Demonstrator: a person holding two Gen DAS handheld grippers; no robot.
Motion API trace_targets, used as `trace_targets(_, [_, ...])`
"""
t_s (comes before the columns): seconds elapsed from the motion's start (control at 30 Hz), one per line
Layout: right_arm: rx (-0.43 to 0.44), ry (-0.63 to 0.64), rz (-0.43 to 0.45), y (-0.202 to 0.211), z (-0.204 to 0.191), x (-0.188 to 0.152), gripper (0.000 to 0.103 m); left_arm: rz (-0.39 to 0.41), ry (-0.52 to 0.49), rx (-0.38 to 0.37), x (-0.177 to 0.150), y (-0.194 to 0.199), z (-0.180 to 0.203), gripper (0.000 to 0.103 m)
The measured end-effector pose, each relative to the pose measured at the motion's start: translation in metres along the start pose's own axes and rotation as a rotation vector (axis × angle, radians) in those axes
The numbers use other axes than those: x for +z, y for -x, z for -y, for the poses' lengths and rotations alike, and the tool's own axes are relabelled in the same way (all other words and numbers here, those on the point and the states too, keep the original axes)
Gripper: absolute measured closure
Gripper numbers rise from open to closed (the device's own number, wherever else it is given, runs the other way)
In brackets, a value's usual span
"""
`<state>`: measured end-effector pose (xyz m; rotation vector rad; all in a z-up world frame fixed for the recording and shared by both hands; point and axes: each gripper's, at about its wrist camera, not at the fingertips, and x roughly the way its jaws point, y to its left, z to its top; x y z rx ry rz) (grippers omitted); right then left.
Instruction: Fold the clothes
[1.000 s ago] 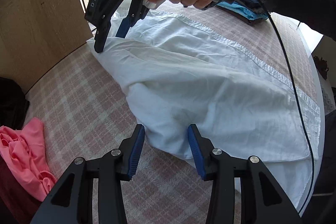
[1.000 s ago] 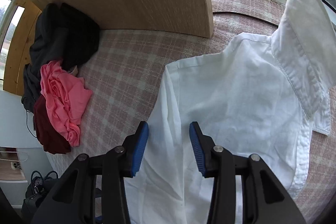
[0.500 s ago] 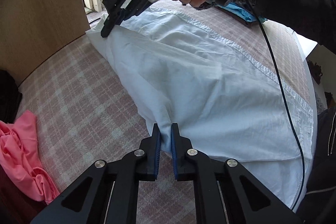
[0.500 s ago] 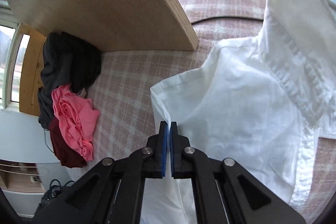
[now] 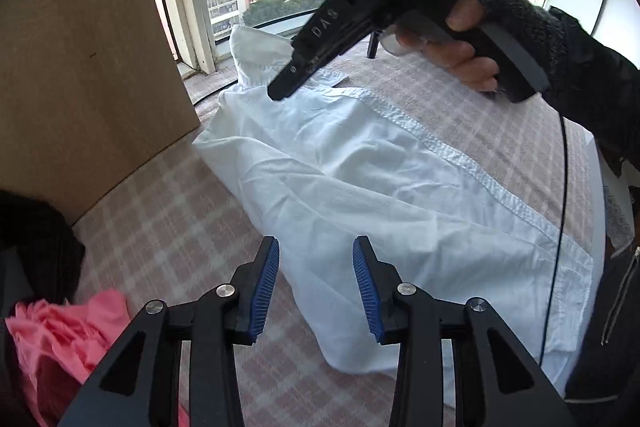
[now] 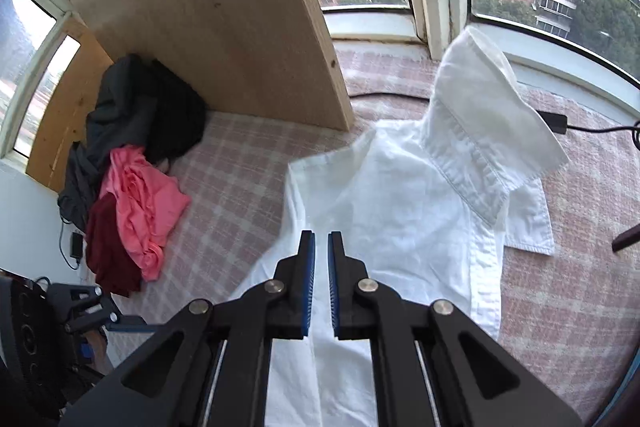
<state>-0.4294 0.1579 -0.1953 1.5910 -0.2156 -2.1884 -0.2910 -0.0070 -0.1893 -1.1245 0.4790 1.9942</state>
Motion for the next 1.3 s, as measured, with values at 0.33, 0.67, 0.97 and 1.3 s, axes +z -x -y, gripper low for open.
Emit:
trace_targets(0.33, [-0.034, 0.024, -0.083, -0.058, 0.02, 0.001, 0.103, -0.121, 0.037, -0.08, 0.012, -0.078, -0.011, 0.066])
trace_targets(0.67, [-0.014, 0.021, -0.026, -0.02, 0.042, -0.011, 0.103, -0.105, 0.27, -0.074, 0.046, -0.066, -0.116, 0.052])
trace_targets(0.97, [-0.003, 0.026, -0.049, -0.014, 0.058, -0.048, 0.102, -0.151, 0.304, -0.152, 0.052, -0.114, -0.133, 0.063])
trace_targets(1.3, [-0.109, -0.029, -0.074, -0.014, 0.082, -0.045, 0.103, -0.104, 0.253, -0.043, 0.063, -0.082, -0.124, 0.101])
